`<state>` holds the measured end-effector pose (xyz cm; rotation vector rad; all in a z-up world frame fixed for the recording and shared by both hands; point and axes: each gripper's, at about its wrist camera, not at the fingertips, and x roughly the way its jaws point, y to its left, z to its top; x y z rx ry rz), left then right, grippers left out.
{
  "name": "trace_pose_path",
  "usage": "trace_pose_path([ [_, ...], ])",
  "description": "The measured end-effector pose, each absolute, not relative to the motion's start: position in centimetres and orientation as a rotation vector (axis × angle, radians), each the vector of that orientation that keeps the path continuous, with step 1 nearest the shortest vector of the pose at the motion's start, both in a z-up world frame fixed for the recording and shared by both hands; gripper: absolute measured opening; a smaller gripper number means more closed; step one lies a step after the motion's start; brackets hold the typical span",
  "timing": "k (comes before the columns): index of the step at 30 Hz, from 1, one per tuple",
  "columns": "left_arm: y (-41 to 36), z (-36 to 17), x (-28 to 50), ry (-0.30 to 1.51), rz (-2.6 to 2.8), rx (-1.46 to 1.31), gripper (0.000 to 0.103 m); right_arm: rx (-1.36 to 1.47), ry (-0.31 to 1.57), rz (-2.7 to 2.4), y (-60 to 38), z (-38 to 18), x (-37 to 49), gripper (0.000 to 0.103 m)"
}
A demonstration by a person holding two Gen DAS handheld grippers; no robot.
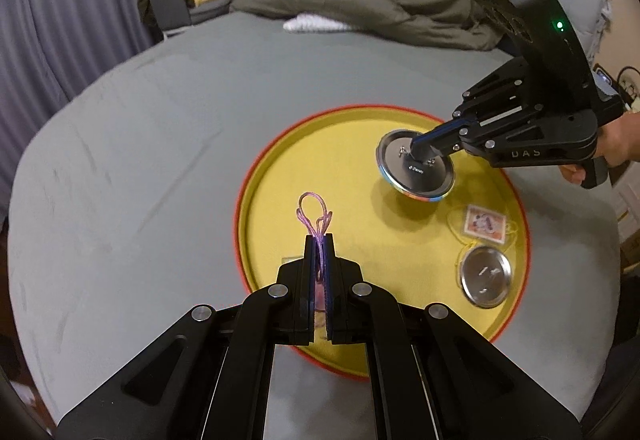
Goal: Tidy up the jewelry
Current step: 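Lift the pink card holder and badge out of the tray toward the bed, then lower and open both tools to drop the card holder and badge on the bed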
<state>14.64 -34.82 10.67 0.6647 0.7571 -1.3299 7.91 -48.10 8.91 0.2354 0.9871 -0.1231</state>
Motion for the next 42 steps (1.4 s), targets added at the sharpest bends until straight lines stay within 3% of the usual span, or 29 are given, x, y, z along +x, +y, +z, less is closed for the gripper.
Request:
trace_pose_path([
  [23,-16.4,20.2,9.2,0.691,-1.288,0.542,0.003,0.21,0.954,-0.008,-32.6,13.4,7.9,0.002],
  [42,-2.7,17.5,4.7,0.84,-1.205,0.472,0.003,0.233,1.079,0.091,-21.4,9.8,9.9,0.002],
])
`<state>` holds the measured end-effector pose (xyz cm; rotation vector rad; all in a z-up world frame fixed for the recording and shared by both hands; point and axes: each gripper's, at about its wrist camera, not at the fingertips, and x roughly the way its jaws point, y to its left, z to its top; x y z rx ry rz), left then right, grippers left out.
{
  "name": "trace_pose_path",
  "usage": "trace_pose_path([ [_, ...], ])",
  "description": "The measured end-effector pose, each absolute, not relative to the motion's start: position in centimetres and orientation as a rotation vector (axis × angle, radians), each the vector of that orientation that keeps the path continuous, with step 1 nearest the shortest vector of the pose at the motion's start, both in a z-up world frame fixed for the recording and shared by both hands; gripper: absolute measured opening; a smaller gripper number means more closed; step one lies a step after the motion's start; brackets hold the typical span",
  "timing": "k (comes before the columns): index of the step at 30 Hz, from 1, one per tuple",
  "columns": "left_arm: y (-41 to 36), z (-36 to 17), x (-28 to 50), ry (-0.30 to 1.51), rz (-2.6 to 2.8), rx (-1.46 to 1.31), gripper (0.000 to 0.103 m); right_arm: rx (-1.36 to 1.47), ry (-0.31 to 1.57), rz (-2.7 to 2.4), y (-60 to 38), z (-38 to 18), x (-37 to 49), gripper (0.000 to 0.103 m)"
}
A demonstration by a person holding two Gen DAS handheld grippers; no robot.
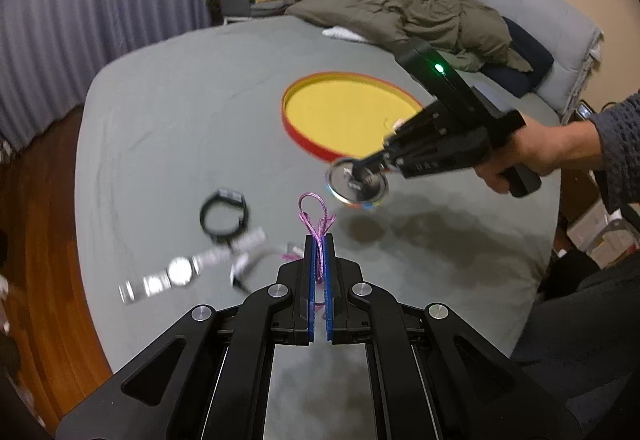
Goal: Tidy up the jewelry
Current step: 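Lower and open both tools to drop the card holder and badge on the bed, then move both open tools back over the yellow tray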
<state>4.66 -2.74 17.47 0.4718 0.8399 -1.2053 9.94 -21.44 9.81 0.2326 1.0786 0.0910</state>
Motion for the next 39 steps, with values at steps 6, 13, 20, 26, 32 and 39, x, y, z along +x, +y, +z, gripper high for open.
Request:
trace_pose_path([
  [6,-0.3,13.4,2.4,0.906,-1.192,0.5,0.003,0.232,1.119,0.089,-19.9,7.8,10.5,0.002],
  [13,2.2,7.3,2.9,1.025,-1.128,0.49,0.003,0.25,1.164,0.057,-18.6,4.8,11.2,0.002],
  [20,4.3,2.9,4.5,1.091,-1.05,0.563,0.003,0.27,1.217,0.025,-17.6,1.5,11.2,0.002],
  [26,5.2,1.5,4.1,1.105,-1.075,0.608,0.026,0.289,1.202,-0.007,-17.8,1.4,10.7,0.002],
  [32,6.0,1.9,3.8,1.082,-1.068,0.623,0.079,0.29,1.21,-0.015,-17.7,1.8,10.9,0.016],
  [39,6.5,3.9,4.9,1.058,-1.036,0.569,0.084,0.319,1.167,0.015,-17.5,2.8,10.3,0.056],
])
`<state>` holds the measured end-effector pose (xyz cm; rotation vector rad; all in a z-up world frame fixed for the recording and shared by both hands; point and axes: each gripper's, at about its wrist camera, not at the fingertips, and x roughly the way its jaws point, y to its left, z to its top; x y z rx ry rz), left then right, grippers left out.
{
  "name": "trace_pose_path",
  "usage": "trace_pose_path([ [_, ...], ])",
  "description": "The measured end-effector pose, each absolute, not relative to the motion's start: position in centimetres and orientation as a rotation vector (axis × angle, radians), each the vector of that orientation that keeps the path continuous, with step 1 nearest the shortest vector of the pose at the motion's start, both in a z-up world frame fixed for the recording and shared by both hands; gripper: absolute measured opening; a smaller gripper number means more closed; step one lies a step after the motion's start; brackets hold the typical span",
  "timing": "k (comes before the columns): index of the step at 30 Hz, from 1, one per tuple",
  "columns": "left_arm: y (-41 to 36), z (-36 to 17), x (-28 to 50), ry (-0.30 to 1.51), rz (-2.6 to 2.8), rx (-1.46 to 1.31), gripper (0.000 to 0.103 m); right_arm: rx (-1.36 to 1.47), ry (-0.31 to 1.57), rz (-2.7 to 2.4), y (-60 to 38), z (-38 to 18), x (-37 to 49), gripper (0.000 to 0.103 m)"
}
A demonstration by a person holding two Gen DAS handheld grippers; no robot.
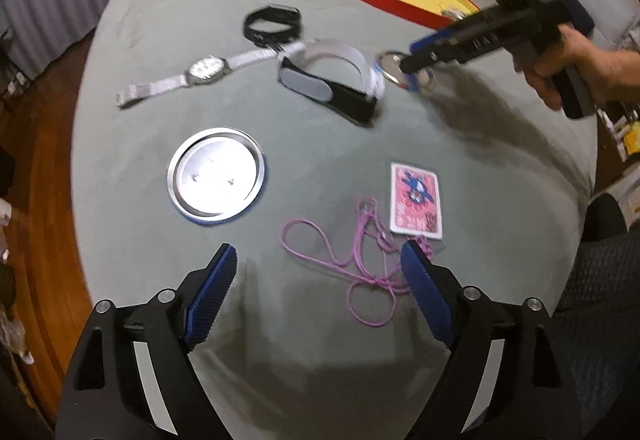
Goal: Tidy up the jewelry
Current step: 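Move both open tools back over the yellow tray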
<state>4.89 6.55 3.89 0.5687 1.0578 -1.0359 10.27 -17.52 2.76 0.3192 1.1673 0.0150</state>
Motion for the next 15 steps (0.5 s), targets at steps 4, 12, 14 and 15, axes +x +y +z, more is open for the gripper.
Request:
trace_pose_path([
  [4,5.7,5.8,5.3,1.005,-1.037,0.545,0.091,0.324,1.156,0.009,-17.9,3.2,10.1,0.07],
  [12,0.9,9.2,5.9,0.901,-1.061,0.539,0.097,0.393,1.115,-0.003,-20.4,5.1,10.2,0.082],
  [14,-0.6,9.8,6.1,0.88,-1.071,0.54,0.097,0.402,1.095,-0.005,-21.3,6.0,10.1,0.083],
  [15,-1.3,10.1,6.2,0.872,-1.076,0.541,0.097,0.404,1.083,-0.005,-21.9,6.5,10.0,0.083],
])
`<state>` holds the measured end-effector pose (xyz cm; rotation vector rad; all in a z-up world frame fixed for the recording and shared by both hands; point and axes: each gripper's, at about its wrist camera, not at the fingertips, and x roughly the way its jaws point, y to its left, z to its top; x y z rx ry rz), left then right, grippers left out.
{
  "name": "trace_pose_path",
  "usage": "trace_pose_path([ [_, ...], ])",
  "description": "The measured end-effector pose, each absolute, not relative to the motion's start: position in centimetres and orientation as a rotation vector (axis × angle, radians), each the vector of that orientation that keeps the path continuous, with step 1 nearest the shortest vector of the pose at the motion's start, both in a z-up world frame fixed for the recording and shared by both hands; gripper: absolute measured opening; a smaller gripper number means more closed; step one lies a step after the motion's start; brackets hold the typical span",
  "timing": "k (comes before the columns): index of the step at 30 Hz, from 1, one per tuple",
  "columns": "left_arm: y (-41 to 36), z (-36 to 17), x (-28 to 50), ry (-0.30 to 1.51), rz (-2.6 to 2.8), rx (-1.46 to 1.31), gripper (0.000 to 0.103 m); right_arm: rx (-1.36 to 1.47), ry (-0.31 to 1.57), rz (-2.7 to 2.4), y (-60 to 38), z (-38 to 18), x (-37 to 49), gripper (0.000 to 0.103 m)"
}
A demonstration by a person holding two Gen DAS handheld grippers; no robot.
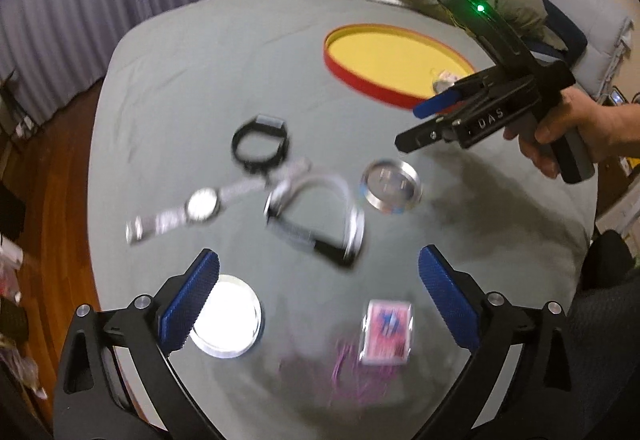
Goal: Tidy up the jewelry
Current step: 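Move both open tools back over the yellow tray, then grasp the orange card holder with the right tool while the left tool grasps the last badge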
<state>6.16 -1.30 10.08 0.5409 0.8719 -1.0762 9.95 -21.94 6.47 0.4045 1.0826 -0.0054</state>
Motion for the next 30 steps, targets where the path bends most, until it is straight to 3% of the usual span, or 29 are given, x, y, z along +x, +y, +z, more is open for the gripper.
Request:
trace_pose_path([
  [9,-9.3,12.2,7.0,0.817,-1.137,0.531,0.097,0.419,1.026,-0.054,-27.9,8.7,8.4,0.085],
  [30,-30.6,10.1,4.4,0.844,-1.238,0.651,0.097,0.441,1.07,-0.216,-45.8,7.2,3.1,0.085],
])
